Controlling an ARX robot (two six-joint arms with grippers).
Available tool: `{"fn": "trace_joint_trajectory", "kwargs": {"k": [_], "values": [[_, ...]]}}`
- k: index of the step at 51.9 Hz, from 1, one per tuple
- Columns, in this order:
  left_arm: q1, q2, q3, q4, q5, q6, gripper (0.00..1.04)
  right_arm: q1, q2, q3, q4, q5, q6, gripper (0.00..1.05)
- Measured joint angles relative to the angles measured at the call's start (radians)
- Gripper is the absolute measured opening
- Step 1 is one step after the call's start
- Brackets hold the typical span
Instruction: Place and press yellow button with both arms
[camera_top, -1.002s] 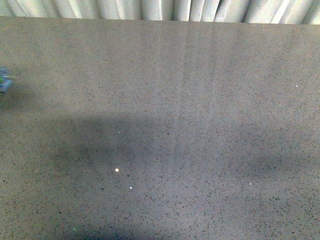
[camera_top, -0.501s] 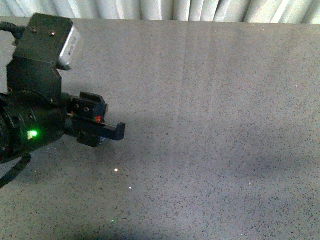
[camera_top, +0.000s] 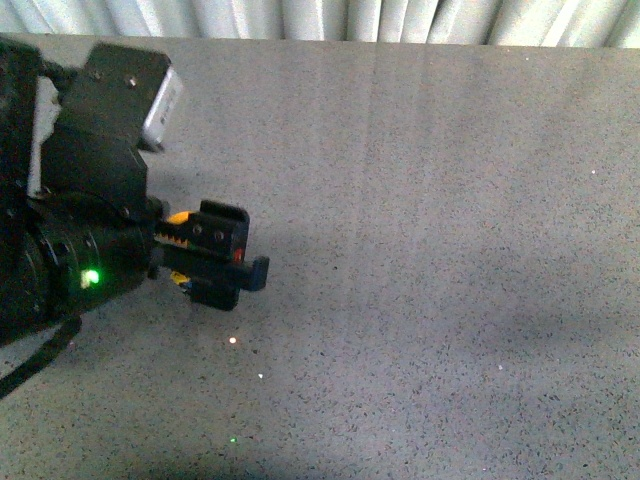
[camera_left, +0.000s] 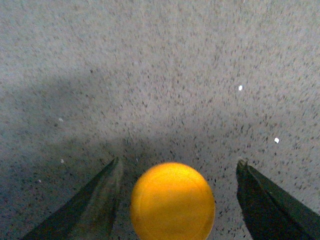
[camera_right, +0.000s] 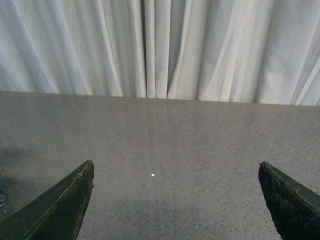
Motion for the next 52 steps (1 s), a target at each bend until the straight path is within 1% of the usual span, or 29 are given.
{"fn": "trace_joint_trajectory", "kwargs": {"k": [6,10,17,21,22,24,25,27,30,33,35,37,39,41,42,44,45,49,52], "values": [[0.033,-0.109,0.000,-0.046,0.021,-0.011,0.88,0.000,0.000,0.000,0.000,0.000,0.000,0.96],[0.058,-0.177,0.000,-0.080,0.039,-0.016,0.97,0.000,0.000,0.000,0.000,0.000,0.000,0.96],[0.130,-0.338,-0.008,-0.154,0.111,-0.025,0.95,0.000,0.000,0.000,0.000,0.000,0.000,0.96],[0.207,-0.466,-0.012,-0.206,0.180,-0.031,0.96,0.000,0.000,0.000,0.000,0.000,0.000,0.96],[0.219,-0.491,-0.029,-0.164,0.131,-0.013,0.92,0.000,0.000,0.000,0.000,0.000,0.000,0.96],[0.254,-0.535,-0.085,-0.010,0.008,0.024,0.83,0.000,0.000,0.000,0.000,0.000,0.000,0.96],[0.272,-0.555,-0.109,0.035,-0.013,0.035,0.80,0.000,0.000,0.000,0.000,-0.001,0.000,0.96],[0.325,-0.620,-0.162,0.077,-0.013,0.056,0.71,0.000,0.000,0.000,0.000,0.000,0.000,0.96],[0.422,-0.729,-0.228,0.065,0.056,0.074,0.57,0.000,0.000,0.000,0.000,0.000,0.000,0.96],[0.451,-0.790,-0.270,0.063,0.061,0.079,0.44,-0.002,0.012,0.006,-0.017,-0.011,0.009,0.96],[0.454,-0.807,-0.284,0.060,0.066,0.080,0.39,-0.006,0.058,0.046,-0.117,-0.051,0.029,0.96],[0.455,-0.824,-0.301,0.055,0.070,0.082,0.31,-0.002,0.180,0.119,-0.256,-0.064,0.040,0.96],[0.455,-0.839,-0.314,0.050,0.072,0.084,0.26,0.007,0.289,0.167,-0.307,-0.065,0.040,0.96],[0.455,-0.866,-0.336,0.041,0.078,0.086,0.17,0.029,0.451,0.218,-0.275,-0.067,0.022,0.96],[0.455,-0.882,-0.347,0.035,0.077,0.087,0.12,0.040,0.540,0.243,-0.222,-0.066,0.000,0.96],[0.455,-0.903,-0.359,0.025,0.077,0.087,0.05,0.056,0.651,0.274,-0.137,-0.063,-0.036,0.96],[0.456,-0.919,-0.369,0.018,0.077,0.087,0.01,0.068,0.730,0.294,-0.072,-0.063,-0.060,0.96],[0.456,-0.975,-0.394,-0.009,0.077,0.090,0.01,0.109,0.963,0.360,0.106,-0.074,-0.160,0.96],[0.456,-1.004,-0.406,-0.025,0.077,0.090,0.01,0.140,1.083,0.403,0.177,-0.080,-0.210,0.96]]}}
